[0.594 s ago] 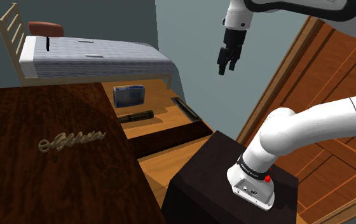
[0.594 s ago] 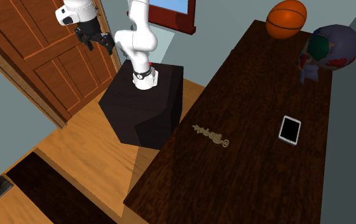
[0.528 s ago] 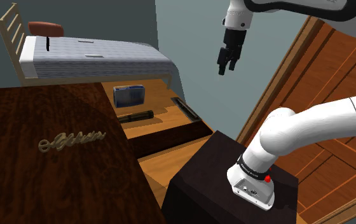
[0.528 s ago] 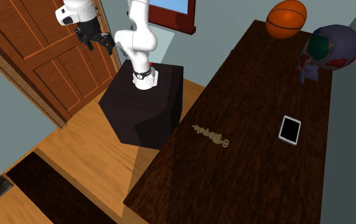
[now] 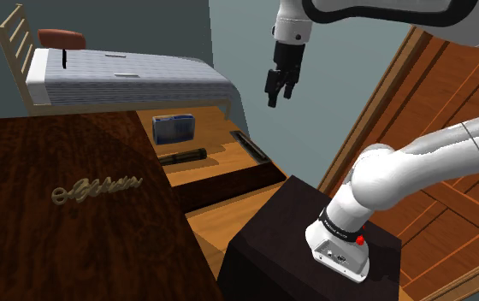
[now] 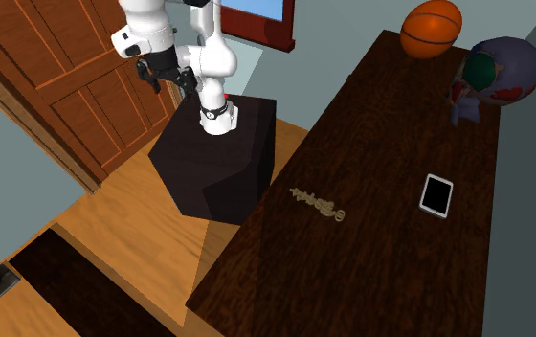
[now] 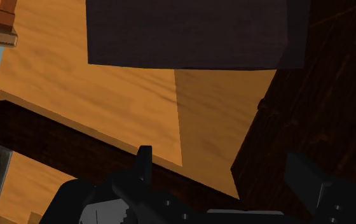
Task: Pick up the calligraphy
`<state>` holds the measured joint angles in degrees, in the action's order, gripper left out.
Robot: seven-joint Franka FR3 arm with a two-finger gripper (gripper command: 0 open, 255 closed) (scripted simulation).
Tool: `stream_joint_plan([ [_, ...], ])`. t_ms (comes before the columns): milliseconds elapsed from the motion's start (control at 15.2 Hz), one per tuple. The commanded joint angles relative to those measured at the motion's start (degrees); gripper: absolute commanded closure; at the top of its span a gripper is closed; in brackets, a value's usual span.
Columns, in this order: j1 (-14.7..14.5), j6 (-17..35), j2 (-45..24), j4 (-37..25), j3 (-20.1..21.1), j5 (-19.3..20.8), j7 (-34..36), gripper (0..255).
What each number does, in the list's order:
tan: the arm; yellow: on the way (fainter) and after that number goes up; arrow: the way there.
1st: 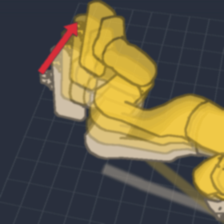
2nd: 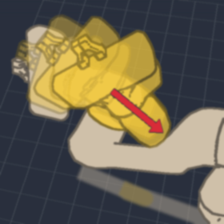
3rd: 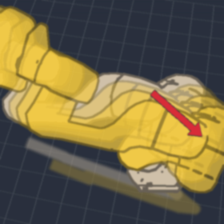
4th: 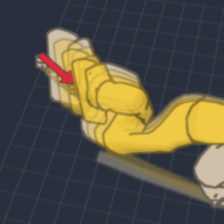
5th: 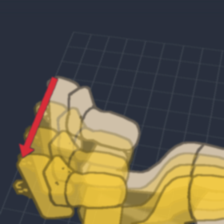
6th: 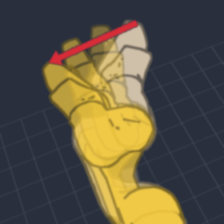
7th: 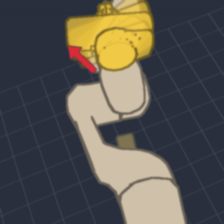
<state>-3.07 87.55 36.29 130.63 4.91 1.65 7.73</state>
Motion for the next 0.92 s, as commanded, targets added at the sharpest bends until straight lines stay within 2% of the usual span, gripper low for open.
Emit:
stream_joint_plan([
  [0, -0.8, 2.2, -2.5, -0.7, 2.0, -0.6, 1.6, 0],
  [462, -3.4, 7.9, -11.9, -5.4, 9.2, -1.6, 8.0, 0],
  [858, -5.3, 11.6, -21.7, -11.7, 15.2, 0.3, 14.0, 0],
])
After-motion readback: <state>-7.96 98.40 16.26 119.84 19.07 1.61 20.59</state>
